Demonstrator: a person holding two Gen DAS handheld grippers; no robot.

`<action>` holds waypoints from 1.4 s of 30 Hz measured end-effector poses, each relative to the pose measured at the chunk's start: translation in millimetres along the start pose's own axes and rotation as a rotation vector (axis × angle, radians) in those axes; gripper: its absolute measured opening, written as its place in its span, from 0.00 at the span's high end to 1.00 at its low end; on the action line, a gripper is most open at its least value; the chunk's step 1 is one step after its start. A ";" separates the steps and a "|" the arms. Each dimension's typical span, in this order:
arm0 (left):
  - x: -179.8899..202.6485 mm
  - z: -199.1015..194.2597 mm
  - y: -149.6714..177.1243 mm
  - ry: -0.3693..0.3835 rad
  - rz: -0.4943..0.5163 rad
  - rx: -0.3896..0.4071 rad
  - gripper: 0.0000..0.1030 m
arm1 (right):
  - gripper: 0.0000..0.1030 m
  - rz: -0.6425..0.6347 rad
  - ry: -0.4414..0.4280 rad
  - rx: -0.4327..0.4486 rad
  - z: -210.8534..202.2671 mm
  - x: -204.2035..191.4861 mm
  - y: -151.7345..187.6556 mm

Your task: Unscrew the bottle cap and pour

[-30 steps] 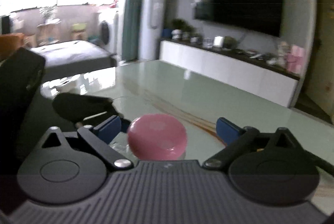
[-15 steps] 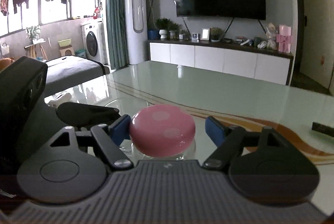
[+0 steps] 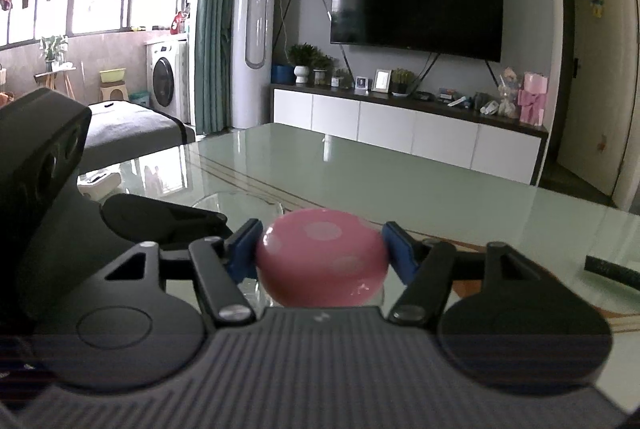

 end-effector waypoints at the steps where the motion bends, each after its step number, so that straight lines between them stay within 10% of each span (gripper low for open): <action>1: 0.3 0.4 -0.7 0.000 -0.001 0.000 0.28 | 0.36 -0.001 0.000 0.000 -0.1 -0.8 -0.9; 42: -35.1 28.8 -5.5 0.020 -0.014 -0.004 0.28 | 0.36 -0.034 -0.131 0.007 -8.0 11.0 -1.7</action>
Point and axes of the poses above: each gripper's, at about its wrist camera, not at the fingertips, and z roughly the way its jaws point, x to its right, y to its underside, the point moved 3 cm from there along z, roughly the way its jaws point, and after that the axes turned 2 degrees about -y, right-handed, at the moved point
